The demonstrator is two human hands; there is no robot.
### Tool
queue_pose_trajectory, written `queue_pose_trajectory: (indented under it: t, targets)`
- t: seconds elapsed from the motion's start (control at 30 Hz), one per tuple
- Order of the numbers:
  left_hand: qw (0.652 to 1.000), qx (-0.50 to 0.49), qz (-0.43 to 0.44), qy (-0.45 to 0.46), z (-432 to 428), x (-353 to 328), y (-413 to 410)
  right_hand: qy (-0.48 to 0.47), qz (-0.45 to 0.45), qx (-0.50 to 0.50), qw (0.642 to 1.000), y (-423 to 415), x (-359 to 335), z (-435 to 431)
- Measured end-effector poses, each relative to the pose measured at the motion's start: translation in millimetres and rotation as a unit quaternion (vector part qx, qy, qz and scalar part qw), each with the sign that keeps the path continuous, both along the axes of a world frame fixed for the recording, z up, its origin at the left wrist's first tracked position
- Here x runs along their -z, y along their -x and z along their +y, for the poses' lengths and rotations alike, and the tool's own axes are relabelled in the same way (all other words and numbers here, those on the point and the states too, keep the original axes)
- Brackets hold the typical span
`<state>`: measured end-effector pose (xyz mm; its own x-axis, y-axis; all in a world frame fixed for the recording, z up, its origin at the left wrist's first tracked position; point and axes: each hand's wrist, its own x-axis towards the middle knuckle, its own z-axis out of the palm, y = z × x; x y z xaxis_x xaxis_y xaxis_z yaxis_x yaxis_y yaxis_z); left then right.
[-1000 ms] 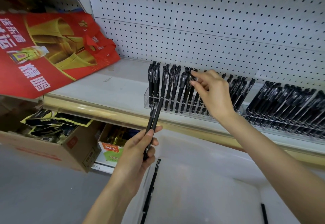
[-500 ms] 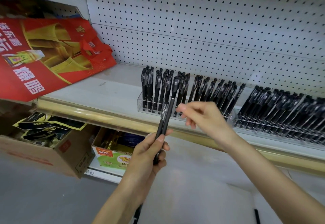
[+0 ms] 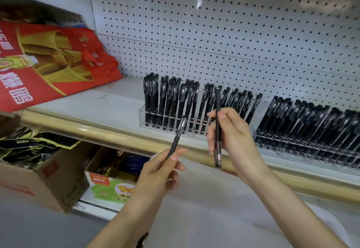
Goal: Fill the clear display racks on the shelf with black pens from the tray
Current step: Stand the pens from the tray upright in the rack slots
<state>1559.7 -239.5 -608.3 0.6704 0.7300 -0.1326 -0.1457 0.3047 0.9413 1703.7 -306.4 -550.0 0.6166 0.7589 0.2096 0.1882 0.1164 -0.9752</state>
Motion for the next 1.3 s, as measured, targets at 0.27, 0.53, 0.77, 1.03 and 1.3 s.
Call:
queue_pose_trajectory:
  t: [0.27, 0.53, 0.77, 1.03, 1.3]
  targets:
    - [1.0, -0.002, -0.008, -0.019, 16, -2, -9, 0.185, -0.056, -0.006, 0.981, -15, 3, -18]
    - [0.997, 0.001, -0.049, -0.056, 35, -16, -30, 0.221, -0.122, -0.018, 0.967, -31, -26, -35]
    - [0.993, 0.022, -0.015, -0.117, 51, -12, -29, 0.286, -0.145, -0.038, 0.946, -39, -42, -24]
    - [0.983, 0.004, 0.049, -0.18, 57, 1, -12, 0.195, 0.009, -0.067, 0.979, -34, -39, -10]
    - [0.978, 0.022, 0.023, -0.204, 58, 3, -10, 0.148, 0.009, -0.08, 0.986, -24, -32, -1]
